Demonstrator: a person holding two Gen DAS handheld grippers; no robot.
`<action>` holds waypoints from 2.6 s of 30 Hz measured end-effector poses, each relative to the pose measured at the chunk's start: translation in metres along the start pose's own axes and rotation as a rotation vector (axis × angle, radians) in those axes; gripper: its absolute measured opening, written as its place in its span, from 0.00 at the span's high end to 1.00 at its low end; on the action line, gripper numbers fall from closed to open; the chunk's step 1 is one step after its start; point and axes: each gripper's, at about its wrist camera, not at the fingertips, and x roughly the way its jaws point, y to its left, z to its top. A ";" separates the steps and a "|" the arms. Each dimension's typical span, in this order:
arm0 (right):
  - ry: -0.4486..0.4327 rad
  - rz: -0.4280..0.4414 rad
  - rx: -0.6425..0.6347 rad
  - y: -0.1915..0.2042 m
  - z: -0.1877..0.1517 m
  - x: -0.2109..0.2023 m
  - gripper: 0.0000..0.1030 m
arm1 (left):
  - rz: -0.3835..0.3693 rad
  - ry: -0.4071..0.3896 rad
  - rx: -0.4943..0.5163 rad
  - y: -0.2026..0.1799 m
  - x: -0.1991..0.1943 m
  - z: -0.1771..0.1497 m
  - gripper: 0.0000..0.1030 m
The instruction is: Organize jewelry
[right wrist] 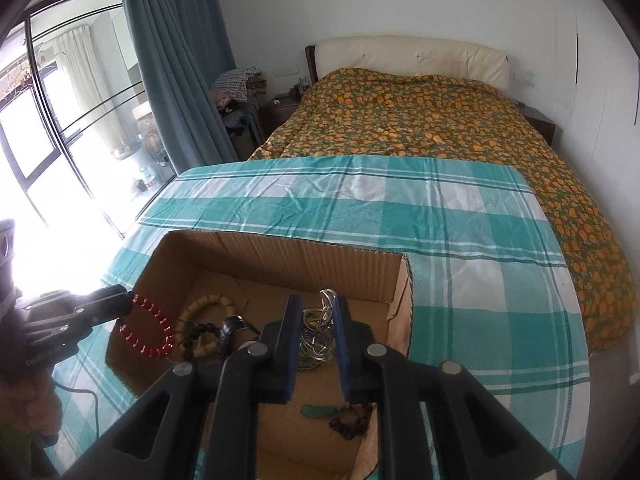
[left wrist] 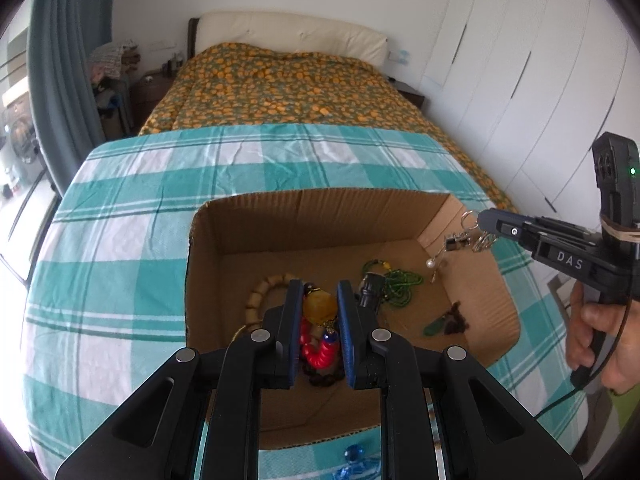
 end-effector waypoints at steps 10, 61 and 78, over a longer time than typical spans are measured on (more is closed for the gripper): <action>-0.115 -0.054 0.023 0.004 -0.040 -0.079 0.36 | 0.107 -0.057 0.066 -0.010 -0.066 -0.053 0.14; 0.020 -0.174 -0.079 0.073 -0.322 -0.113 0.32 | 0.220 0.104 -0.009 -0.046 -0.046 -0.254 0.00; 0.057 -0.048 0.088 0.055 -0.291 -0.123 0.32 | 0.094 0.103 0.066 -0.016 -0.010 -0.166 0.10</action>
